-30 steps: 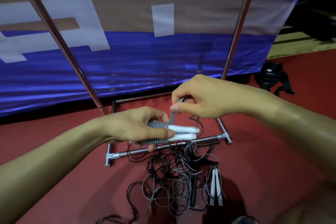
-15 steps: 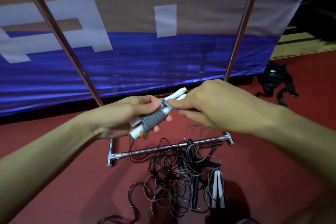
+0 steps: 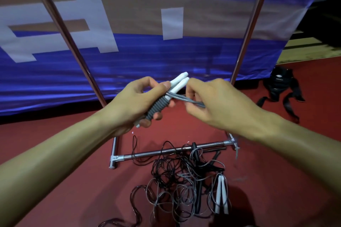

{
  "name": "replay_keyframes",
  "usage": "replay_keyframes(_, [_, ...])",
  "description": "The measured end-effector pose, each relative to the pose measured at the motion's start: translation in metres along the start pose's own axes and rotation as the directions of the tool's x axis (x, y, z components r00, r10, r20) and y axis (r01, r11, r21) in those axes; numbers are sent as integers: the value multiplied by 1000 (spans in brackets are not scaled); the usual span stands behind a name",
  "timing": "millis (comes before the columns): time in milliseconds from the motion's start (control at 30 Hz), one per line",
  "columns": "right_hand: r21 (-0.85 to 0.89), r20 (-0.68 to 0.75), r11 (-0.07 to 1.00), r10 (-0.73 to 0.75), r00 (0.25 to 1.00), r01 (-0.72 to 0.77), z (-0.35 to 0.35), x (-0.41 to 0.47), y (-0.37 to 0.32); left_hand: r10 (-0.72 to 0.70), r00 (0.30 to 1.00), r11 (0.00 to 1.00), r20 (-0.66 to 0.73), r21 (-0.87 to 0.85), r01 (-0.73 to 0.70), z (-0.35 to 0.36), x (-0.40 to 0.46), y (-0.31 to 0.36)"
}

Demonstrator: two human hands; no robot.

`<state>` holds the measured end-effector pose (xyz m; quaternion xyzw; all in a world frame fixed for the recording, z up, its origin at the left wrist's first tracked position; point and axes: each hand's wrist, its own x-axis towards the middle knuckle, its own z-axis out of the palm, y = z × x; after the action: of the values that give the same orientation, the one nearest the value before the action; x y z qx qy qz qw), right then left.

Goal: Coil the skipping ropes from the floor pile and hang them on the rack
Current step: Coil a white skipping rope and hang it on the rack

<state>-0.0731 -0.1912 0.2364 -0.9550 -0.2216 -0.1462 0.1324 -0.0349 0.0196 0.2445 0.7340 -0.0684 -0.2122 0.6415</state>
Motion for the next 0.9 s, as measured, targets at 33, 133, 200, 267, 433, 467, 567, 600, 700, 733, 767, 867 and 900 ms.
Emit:
replay_keyframes(33, [129, 123, 990, 40, 992, -56, 6, 1, 4, 14, 1000, 1000, 1, -6, -14, -1, 0, 2])
replay_keyframes(133, [501, 456, 837, -37, 889, -222, 11, -3, 15, 37, 999, 999, -16, -22, -37, -8, -1, 6])
replay_keyframes(200, [680, 469, 674, -99, 877, -288, 13, -4, 19, 43, 999, 999, -26, -22, -43, -13, -2, 6])
replay_keyframes(267, [783, 482, 505, -125, 867, -362, 13, -3, 22, 38, 999, 999, -15, -22, -39, -15, -3, 5])
replay_keyframes(433, [813, 574, 292, -253, 779, -504, 19, -2, 24, 38, 995, 999, 87, -7, -37, -12, -5, 6])
replay_keyframes(467, [805, 589, 285, -278, 759, -520, 20, -3, 24, 35, 994, 999, 107, -1, -35, -12, -5, 6])
replay_keyframes(567, [783, 609, 357, -275, 744, -510, 19, 0, 24, 8, 991, 1000, 134, -12, -6, -12, -6, 6])
replay_keyframes(600, [774, 605, 412, -257, 754, -480, 18, 1, 25, -4, 990, 1000, 143, -27, 8, -12, -6, 5])
replay_keyframes(700, [745, 589, 537, -252, 768, -395, 16, 2, 26, -26, 978, 998, 205, -55, 38, -13, -6, 6])
replay_keyframes(733, [742, 600, 528, -248, 761, -413, 16, 2, 27, -31, 975, 997, 221, -57, 44, -13, -5, 5])
replay_keyframes(767, [742, 621, 482, -231, 749, -466, 14, 2, 28, -32, 972, 997, 234, -59, 47, -14, -5, 5])
replay_keyframes(867, [719, 594, 557, -181, 784, -416, 12, 3, 34, -38, 950, 997, 310, -51, 56, -14, -6, 4])
replay_keyframes(900, [698, 542, 640, -180, 821, -321, 11, 4, 34, -51, 933, 998, 355, -27, 65, -13, -8, 4])
